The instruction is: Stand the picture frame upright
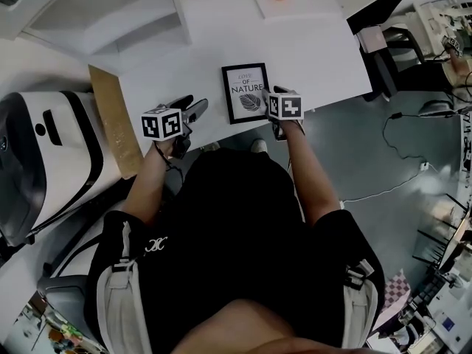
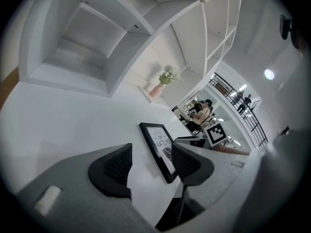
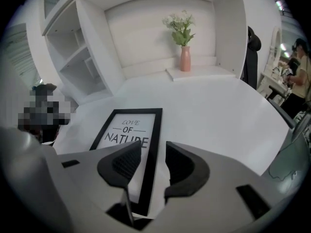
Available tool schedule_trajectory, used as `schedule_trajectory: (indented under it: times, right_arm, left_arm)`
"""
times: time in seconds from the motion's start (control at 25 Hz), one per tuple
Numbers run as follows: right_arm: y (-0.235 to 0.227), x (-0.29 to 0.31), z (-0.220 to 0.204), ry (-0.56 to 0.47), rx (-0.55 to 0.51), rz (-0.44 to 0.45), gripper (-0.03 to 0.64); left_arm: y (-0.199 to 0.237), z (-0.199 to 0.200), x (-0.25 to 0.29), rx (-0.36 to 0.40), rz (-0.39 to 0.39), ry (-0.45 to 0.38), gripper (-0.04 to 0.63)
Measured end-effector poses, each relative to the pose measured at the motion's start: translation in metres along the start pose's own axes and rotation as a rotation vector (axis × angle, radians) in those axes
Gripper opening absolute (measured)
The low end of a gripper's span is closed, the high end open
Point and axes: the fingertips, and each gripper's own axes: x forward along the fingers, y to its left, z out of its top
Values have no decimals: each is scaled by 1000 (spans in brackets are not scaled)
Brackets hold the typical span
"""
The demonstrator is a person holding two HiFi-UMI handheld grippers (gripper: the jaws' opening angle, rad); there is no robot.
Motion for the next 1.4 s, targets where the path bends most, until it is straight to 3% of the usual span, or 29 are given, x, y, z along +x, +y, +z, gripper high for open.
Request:
schedule_trajectory:
  times: [0.2,0.36,0.68,1.04,1.16,1.4]
  right_arm:
    - [-4,11,-9,67,14,-28,131]
    - [-5,17,-11,107,46,3,120]
    - [-4,24,-14,205,137,159,78]
    - [1,20,-12,205,291,304,76]
    - [0,19,-13,199,347,359,74]
    - [-2,18,-13,210,313,388,74]
  left_arm:
    - [2,0,-1,-4,-5,6,250]
    - [4,0,3,-12,-3,1,250]
    - [10,-12,15,-31,19,34,250]
    - [-7,-10,25,-41,-9,40,250]
    - [-16,-9,34,-75,-36,33,250]
    - [-38,-5,56,-216,-98,25,249]
